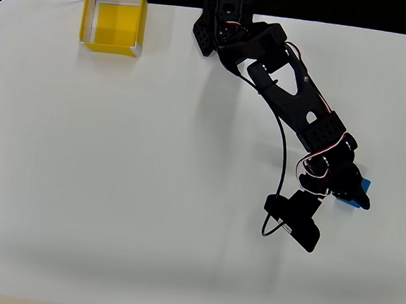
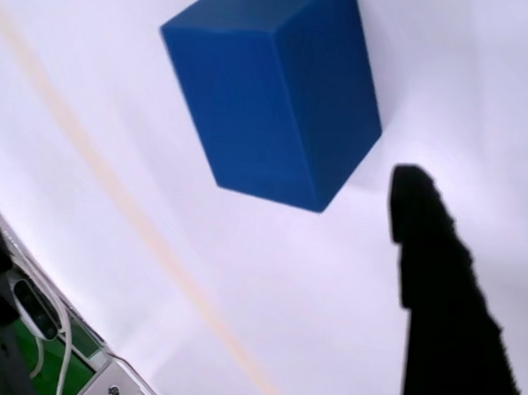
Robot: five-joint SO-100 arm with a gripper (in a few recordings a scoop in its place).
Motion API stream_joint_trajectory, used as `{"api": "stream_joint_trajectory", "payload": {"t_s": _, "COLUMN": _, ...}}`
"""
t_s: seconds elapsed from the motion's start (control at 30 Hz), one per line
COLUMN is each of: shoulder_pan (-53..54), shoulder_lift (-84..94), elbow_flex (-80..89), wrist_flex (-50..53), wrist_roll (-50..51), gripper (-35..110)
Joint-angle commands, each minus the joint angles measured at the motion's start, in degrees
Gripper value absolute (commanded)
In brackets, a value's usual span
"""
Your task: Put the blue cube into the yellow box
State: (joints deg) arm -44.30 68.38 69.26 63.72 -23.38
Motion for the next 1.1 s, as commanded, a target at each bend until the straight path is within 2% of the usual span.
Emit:
{"api": "stream_joint_trajectory", "payload": {"t_s": 0.0, "shoulder_pan": -1.9, "shoulder_lift": -1.1, "elbow_flex": -10.9, "wrist_flex": 2.0, "wrist_roll": 0.6, "gripper": 48}}
{"api": "stream_joint_trajectory", "payload": {"t_s": 0.47, "shoulder_pan": -2.5, "shoulder_lift": -17.0, "elbow_flex": -27.1, "wrist_flex": 6.0, "wrist_roll": -0.4, "gripper": 48}}
{"api": "stream_joint_trajectory", "payload": {"t_s": 1.07, "shoulder_pan": -4.9, "shoulder_lift": -23.3, "elbow_flex": -33.4, "wrist_flex": 5.6, "wrist_roll": -0.8, "gripper": 47}}
